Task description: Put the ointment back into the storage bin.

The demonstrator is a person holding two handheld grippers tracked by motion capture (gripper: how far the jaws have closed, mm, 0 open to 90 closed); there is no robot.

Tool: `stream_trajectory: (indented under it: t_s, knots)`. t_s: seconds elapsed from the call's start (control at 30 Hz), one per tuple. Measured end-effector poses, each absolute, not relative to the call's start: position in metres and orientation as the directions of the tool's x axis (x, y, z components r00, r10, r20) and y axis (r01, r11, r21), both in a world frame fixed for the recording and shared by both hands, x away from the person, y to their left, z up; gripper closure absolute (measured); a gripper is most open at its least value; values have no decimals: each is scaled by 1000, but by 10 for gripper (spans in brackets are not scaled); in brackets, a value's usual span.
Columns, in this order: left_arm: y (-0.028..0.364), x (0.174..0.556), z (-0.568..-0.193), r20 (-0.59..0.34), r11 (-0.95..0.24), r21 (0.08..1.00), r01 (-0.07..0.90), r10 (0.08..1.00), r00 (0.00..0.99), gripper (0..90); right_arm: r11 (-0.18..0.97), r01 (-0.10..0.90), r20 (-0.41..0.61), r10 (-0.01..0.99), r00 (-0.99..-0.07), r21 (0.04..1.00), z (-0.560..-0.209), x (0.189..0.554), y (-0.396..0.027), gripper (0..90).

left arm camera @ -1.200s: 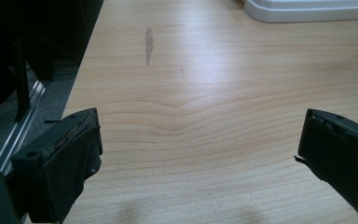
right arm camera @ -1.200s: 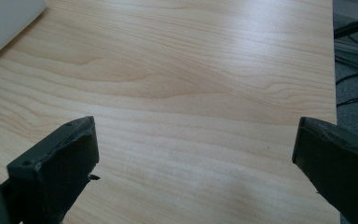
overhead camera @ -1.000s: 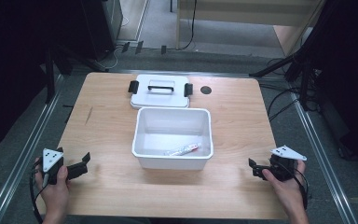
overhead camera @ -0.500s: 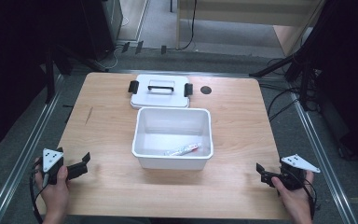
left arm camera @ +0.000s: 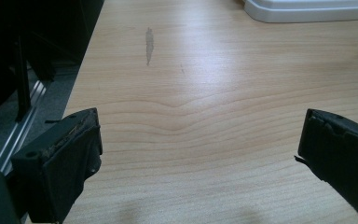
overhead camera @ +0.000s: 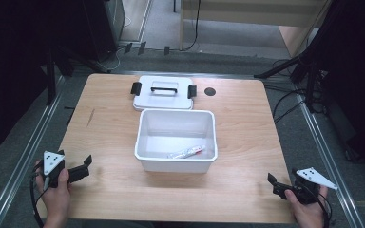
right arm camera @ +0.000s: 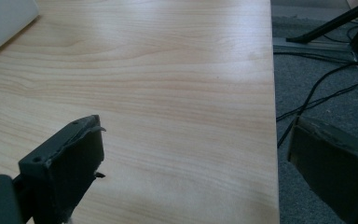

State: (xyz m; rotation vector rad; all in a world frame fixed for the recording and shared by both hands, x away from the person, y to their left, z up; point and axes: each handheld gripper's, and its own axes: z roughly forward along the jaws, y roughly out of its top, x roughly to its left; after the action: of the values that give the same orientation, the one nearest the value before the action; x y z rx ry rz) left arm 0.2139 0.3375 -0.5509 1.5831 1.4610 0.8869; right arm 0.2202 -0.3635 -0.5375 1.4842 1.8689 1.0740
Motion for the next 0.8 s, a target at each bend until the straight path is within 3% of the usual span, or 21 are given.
stream_trajectory:
  t_s: [0.37,0.57,0.8]
  knots:
    - [341,215,-551,-50,2,893,450,994,96,0,94,518,25,976,-217,850,-547,214,-356,67]
    - [341,215,-551,-51,1,892,452,994,98,0,73,537,48,977,-209,840,-547,217,-357,73]
    - [341,217,-551,-53,2,888,459,994,99,0,86,544,33,978,-206,835,-547,218,-356,134]
